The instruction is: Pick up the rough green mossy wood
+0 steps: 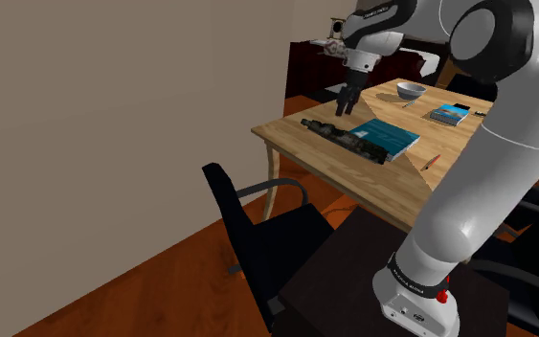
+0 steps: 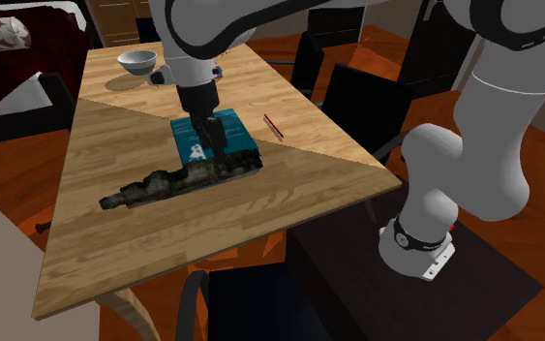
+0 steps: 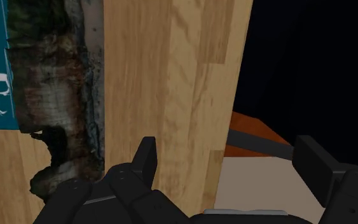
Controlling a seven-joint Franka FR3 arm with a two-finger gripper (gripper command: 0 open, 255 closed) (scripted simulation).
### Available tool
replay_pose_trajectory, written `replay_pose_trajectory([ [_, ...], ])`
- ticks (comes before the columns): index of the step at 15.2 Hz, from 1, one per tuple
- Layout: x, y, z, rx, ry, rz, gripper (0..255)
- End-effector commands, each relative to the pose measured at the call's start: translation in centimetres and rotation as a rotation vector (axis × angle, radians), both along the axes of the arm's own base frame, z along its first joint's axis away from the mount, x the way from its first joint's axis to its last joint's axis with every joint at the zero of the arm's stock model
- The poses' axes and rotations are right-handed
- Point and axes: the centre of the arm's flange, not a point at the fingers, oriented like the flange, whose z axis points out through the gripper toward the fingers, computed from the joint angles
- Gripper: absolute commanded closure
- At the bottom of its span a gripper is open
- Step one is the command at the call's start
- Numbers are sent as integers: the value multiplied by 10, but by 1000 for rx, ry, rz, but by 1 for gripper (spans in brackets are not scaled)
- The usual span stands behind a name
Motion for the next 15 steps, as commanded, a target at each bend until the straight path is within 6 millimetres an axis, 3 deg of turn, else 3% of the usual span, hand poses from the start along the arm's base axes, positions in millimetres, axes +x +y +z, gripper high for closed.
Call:
replay_pose_trajectory([
  [1, 7, -26, -15, 18, 1, -2, 0],
  [15, 67, -186, -123, 143, 13, -28, 0],
])
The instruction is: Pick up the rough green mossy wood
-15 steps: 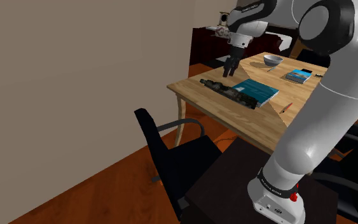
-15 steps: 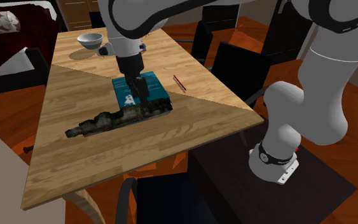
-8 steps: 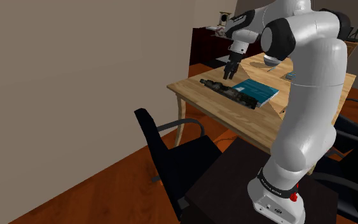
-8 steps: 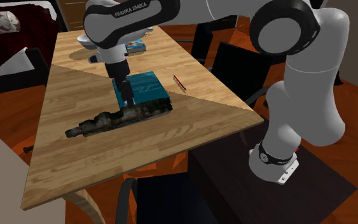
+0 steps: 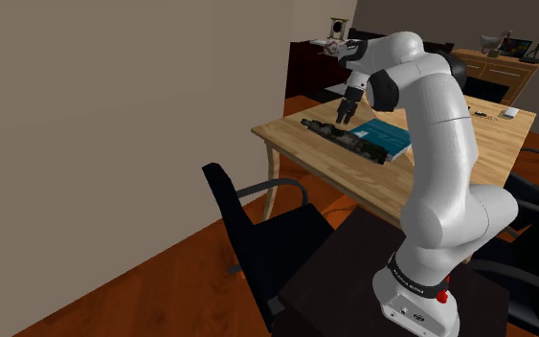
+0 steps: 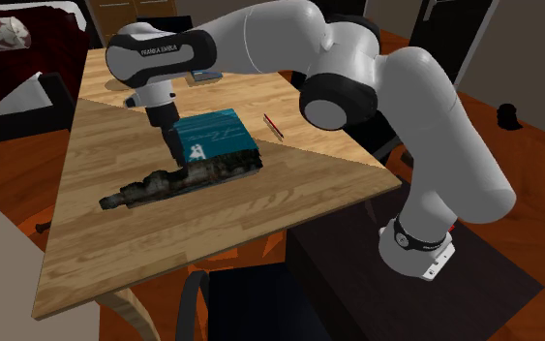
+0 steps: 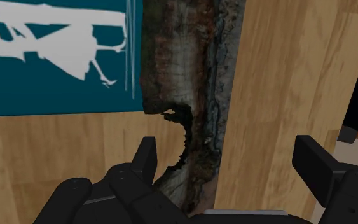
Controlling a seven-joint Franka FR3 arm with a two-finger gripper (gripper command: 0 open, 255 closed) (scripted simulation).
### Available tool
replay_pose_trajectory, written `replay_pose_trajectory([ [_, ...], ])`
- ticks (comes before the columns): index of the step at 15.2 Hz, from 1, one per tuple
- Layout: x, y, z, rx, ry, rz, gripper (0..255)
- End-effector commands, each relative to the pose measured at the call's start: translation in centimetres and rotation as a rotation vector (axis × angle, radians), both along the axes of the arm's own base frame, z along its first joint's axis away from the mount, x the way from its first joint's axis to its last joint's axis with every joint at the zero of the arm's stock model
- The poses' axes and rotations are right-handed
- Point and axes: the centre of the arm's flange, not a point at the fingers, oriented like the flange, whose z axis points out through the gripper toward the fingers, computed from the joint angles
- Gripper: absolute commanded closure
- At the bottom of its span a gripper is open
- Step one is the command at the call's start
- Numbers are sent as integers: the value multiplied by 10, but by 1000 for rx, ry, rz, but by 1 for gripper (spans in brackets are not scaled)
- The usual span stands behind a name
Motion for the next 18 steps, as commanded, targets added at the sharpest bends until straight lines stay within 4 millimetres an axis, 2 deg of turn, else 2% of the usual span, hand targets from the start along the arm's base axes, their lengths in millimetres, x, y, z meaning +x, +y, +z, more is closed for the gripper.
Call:
replay_pose_trajectory([
  [1, 5, -13, -11, 14, 0, -2, 0],
  [8, 5, -13, -51, 14, 0, -2, 0],
  [10, 5, -13, -51, 14, 0, -2, 0],
  [11, 5, -12, -52, 14, 0, -2, 255],
  [18, 4, -12, -52, 14, 0, -2, 255],
])
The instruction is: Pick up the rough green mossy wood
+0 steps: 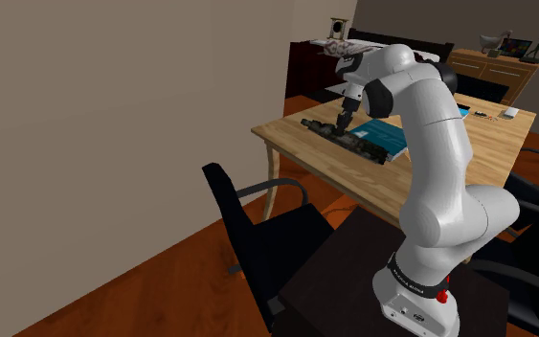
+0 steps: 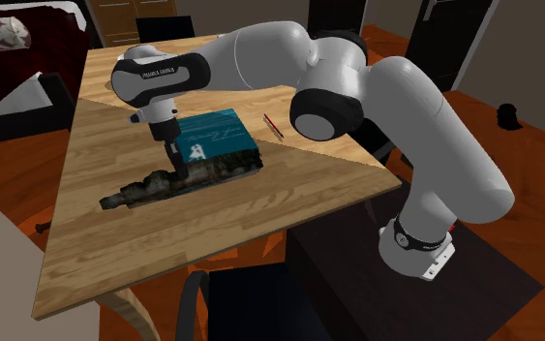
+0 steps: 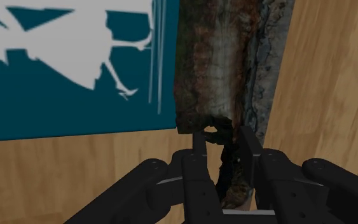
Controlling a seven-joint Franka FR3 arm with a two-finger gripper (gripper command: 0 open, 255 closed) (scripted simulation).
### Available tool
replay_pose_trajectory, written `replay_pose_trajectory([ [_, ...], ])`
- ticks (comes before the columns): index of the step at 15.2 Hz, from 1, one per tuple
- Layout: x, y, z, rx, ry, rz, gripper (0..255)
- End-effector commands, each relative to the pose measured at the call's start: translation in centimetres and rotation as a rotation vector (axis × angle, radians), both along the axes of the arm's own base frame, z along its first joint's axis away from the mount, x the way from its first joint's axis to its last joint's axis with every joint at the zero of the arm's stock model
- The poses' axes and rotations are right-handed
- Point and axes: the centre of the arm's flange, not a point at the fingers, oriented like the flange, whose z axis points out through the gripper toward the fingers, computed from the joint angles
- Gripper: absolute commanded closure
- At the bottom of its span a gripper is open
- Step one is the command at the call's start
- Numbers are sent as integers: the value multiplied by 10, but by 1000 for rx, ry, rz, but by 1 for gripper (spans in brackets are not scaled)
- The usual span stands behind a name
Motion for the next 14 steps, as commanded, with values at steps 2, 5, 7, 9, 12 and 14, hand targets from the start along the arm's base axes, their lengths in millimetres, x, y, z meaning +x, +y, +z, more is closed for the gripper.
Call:
replay_pose_trajectory([
  [2, 0, -1, 0, 0, 1, 0, 255],
  [5, 0, -1, 15, 0, 1, 0, 255],
  [7, 0, -1, 26, 0, 1, 0, 255],
  [9, 0, -1, 37, 0, 1, 0, 255],
  [12, 0, -1, 52, 0, 1, 0, 255],
  [14, 0, -1, 63, 0, 1, 0, 255],
])
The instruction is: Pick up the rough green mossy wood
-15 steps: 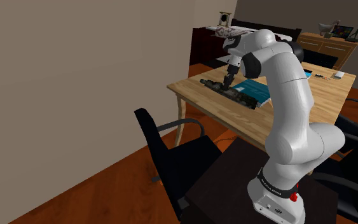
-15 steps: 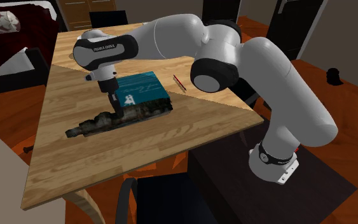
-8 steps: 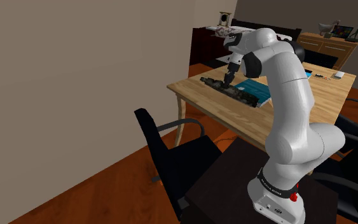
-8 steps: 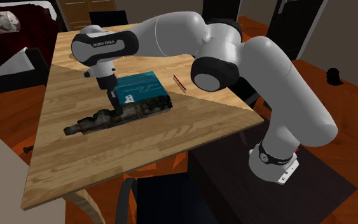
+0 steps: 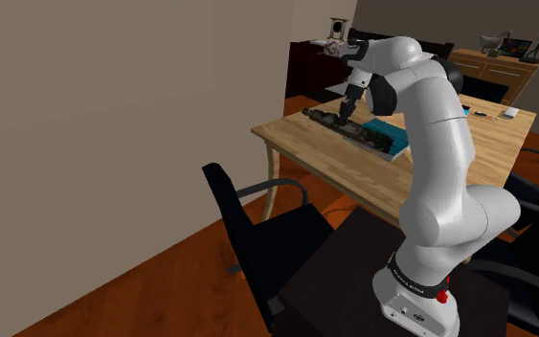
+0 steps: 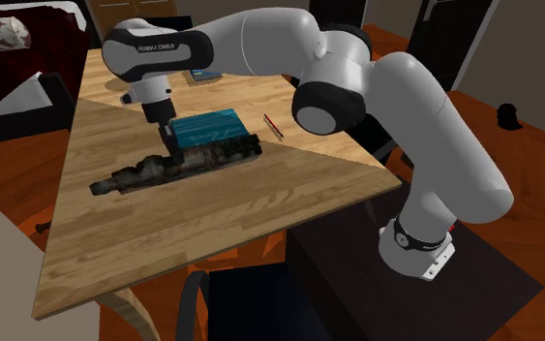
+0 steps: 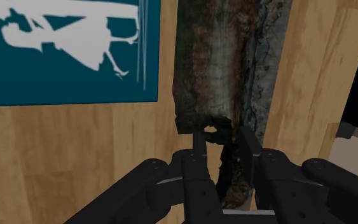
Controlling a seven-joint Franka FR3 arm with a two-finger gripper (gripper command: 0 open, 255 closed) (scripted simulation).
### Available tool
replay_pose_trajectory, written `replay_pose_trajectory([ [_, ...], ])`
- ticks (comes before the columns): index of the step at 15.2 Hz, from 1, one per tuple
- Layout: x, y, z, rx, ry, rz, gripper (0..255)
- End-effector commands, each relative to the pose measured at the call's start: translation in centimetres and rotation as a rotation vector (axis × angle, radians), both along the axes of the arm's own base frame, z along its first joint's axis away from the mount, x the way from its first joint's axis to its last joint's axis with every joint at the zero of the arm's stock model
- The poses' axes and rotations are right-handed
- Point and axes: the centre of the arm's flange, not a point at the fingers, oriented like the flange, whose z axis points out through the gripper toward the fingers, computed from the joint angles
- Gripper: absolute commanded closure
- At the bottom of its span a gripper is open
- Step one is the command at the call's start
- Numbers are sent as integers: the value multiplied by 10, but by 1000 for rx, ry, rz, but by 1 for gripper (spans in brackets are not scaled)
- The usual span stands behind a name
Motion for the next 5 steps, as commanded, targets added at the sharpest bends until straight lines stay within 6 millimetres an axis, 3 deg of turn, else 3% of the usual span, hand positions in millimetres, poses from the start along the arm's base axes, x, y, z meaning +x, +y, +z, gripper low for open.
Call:
replay_pose_trajectory([
  [1, 0, 0, 11, 0, 0, 0, 255],
  [5, 0, 0, 22, 0, 0, 0, 255],
])
